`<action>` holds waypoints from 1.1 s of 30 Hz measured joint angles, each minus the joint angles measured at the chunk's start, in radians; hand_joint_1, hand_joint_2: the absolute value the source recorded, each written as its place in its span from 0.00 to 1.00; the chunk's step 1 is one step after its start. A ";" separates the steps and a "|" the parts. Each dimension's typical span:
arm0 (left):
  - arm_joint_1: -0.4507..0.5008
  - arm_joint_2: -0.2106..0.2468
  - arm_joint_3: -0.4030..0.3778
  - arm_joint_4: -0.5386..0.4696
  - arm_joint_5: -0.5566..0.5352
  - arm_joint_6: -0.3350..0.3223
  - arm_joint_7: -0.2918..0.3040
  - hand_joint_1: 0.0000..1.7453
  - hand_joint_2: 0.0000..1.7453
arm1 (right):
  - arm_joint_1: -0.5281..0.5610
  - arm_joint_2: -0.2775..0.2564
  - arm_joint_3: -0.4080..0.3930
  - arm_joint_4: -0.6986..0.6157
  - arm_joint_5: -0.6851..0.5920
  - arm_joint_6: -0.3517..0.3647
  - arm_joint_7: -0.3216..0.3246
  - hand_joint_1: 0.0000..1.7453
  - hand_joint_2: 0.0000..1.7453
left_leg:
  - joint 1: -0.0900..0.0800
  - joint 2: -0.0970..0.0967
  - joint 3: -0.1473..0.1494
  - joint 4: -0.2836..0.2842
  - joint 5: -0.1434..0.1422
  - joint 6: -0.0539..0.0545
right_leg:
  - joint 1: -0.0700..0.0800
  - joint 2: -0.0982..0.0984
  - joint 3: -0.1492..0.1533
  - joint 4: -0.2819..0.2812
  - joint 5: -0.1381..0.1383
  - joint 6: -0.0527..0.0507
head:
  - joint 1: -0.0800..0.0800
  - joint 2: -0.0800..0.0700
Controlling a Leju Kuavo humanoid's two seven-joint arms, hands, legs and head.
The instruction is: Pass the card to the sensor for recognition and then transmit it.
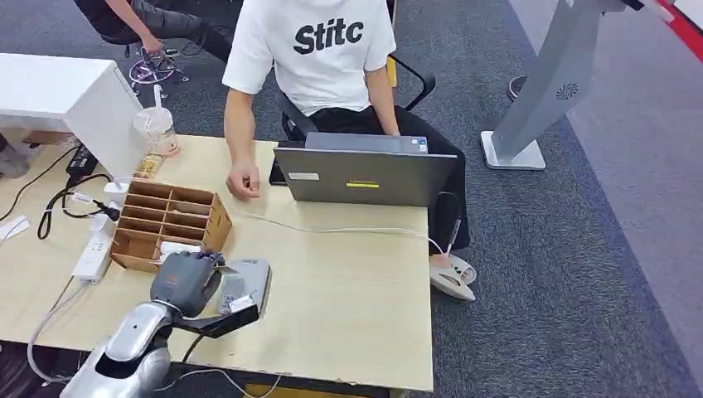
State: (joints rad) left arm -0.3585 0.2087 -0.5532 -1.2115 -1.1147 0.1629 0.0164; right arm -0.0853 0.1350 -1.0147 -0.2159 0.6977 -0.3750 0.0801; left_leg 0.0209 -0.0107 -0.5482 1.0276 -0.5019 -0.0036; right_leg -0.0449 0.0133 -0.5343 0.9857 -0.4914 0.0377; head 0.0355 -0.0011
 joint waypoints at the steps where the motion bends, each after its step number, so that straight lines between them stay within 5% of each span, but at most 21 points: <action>1: -0.022 -0.005 0.016 -0.022 0.014 -0.002 -0.002 1.00 1.00 | 0.000 0.000 0.000 0.000 0.007 0.000 -0.002 0.00 1.00 | 0.000 0.000 0.000 0.000 0.000 0.000 | 0.000 0.000 0.000 0.000 0.000 0.000 | 0.000 0.000; 6: -0.111 -0.027 0.073 -0.107 0.063 -0.013 -0.005 1.00 1.00 | 0.000 0.000 0.008 0.000 0.040 0.000 0.001 0.00 1.00 | 0.000 0.000 -0.001 0.000 0.000 0.000 | 0.000 0.000 0.000 0.000 0.001 0.000 | 0.000 0.000; 15: -0.129 -0.042 0.115 -0.186 0.068 0.028 -0.018 1.00 1.00 | 0.000 0.000 0.017 0.000 0.060 0.000 0.009 0.00 1.00 | 0.000 0.000 -0.001 0.000 0.000 0.000 | 0.000 0.000 0.000 0.000 0.001 0.000 | 0.000 0.000; 32: -0.189 -0.004 0.198 -0.170 -0.056 0.083 0.032 1.00 1.00 | -0.001 0.000 0.033 0.000 0.088 0.001 0.013 0.00 1.00 | 0.000 0.000 -0.001 0.000 0.000 0.000 | 0.000 0.000 -0.001 0.000 0.001 0.000 | 0.000 0.000; 33: -0.189 -0.003 0.203 -0.163 -0.059 0.091 0.031 0.00 1.00 | -0.001 0.000 0.033 0.000 0.089 0.001 0.013 0.00 1.00 | 0.000 0.000 -0.001 0.000 0.000 0.000 | 0.000 0.000 -0.001 0.000 0.001 0.000 | 0.000 0.000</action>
State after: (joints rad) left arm -0.5475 0.2052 -0.3498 -1.3744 -1.1734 0.2541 0.0473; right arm -0.0859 0.1350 -0.9819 -0.2159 0.7870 -0.3738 0.0927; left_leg 0.0210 -0.0109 -0.5493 1.0275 -0.5016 -0.0035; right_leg -0.0449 0.0135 -0.5352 0.9861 -0.4906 0.0374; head 0.0355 -0.0011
